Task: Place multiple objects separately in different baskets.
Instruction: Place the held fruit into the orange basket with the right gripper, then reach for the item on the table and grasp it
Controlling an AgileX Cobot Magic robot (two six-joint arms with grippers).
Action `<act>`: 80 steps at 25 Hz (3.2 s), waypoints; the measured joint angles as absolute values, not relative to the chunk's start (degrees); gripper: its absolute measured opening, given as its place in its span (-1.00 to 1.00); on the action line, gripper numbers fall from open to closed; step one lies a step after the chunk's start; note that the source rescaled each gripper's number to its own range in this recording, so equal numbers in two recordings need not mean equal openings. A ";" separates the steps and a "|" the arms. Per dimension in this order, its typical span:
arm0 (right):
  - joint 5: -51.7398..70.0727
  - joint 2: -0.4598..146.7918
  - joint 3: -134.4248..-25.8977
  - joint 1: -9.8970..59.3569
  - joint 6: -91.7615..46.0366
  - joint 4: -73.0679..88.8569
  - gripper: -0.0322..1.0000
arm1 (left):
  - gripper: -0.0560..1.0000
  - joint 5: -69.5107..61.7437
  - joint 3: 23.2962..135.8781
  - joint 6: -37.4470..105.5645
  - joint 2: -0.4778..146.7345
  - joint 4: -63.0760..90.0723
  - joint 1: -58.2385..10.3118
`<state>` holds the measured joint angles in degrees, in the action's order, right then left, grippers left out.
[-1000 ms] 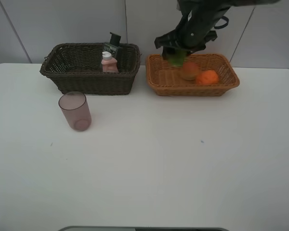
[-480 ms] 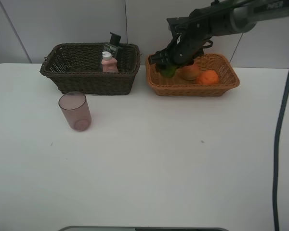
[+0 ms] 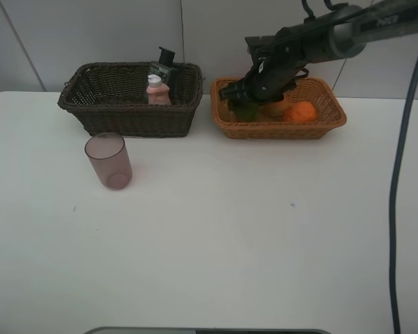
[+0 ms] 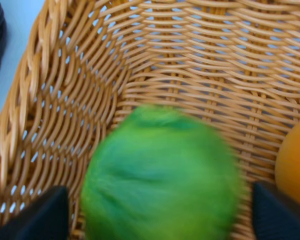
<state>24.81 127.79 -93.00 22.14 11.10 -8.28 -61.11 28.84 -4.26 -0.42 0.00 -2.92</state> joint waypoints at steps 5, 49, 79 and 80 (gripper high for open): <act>24.92 127.79 -93.00 22.14 11.10 -8.28 0.94 | 1.00 -61.11 28.84 -4.26 -0.42 0.00 -2.92; 57.36 57.47 -53.33 12.32 11.10 -4.07 1.00 | 1.00 -61.11 28.84 -4.26 -0.42 0.00 -2.92; 61.92 -0.19 -30.68 12.94 4.68 -4.60 1.00 | 1.00 -61.11 28.84 -4.26 -0.42 0.00 -2.92; 61.92 -0.19 -30.68 12.94 4.68 -4.65 1.00 | 1.00 -61.11 28.84 -4.26 -0.42 0.00 -2.92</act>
